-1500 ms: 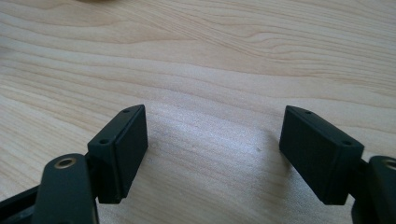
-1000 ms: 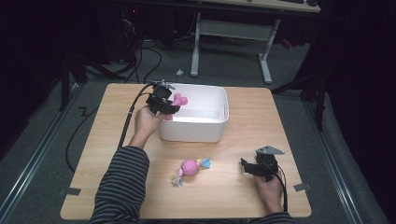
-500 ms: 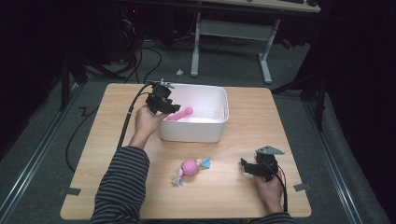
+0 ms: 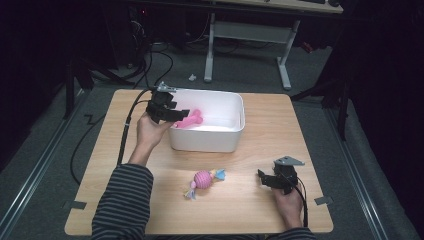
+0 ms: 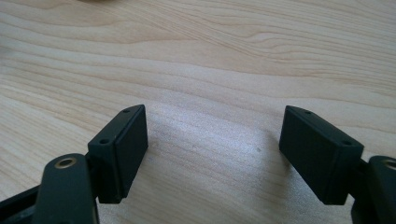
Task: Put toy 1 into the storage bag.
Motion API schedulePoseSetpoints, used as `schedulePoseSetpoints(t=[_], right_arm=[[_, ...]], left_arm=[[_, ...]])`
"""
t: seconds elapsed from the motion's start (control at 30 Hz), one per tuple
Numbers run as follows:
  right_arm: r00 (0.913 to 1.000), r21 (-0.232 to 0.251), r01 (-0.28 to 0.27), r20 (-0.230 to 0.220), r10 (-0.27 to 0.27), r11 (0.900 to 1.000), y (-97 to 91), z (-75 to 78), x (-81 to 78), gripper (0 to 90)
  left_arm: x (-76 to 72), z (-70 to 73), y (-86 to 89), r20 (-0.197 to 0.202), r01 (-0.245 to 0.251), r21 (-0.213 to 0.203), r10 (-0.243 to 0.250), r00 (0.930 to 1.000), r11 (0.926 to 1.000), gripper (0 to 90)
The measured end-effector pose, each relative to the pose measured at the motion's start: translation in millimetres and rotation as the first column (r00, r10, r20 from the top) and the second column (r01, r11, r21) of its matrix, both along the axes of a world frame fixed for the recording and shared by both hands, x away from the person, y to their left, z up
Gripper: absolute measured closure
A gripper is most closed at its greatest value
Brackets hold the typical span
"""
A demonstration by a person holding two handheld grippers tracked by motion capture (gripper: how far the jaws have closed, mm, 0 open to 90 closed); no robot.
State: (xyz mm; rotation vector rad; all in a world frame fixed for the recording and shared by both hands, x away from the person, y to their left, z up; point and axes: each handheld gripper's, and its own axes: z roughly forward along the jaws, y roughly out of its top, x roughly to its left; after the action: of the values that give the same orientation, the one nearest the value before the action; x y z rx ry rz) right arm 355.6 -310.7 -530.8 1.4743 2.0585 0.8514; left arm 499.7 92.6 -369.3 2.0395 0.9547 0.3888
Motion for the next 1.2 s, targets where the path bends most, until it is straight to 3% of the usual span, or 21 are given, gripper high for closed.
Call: schedulePoseSetpoints(t=[0.33, 0.97, 1.2], right_arm=[[1.0000, 0.000, 0.000, 0.000, 0.000, 1.0000, 0.0, 0.0, -0.1, 24.0], [1.0000, 0.000, 0.000, 0.000, 0.000, 1.0000, 0.0, 0.0, -0.2, 23.9], [1.0000, 0.000, 0.000, 0.000, 0.000, 1.0000, 0.0, 0.0, -0.2, 24.0]], left_arm=[[-23.7, 7.9, 24.1, 0.048, -0.026, -0.053, 0.028, 0.9984, 0.9983, 37.5], [-60.6, 3.2, 59.8, 0.067, -0.059, -0.091, 0.065, 0.9956, 0.9941, 35.2], [-74.3, -1.5, 74.9, 0.072, -0.076, -0.125, 0.086, 0.9937, 0.9892, 35.0]])
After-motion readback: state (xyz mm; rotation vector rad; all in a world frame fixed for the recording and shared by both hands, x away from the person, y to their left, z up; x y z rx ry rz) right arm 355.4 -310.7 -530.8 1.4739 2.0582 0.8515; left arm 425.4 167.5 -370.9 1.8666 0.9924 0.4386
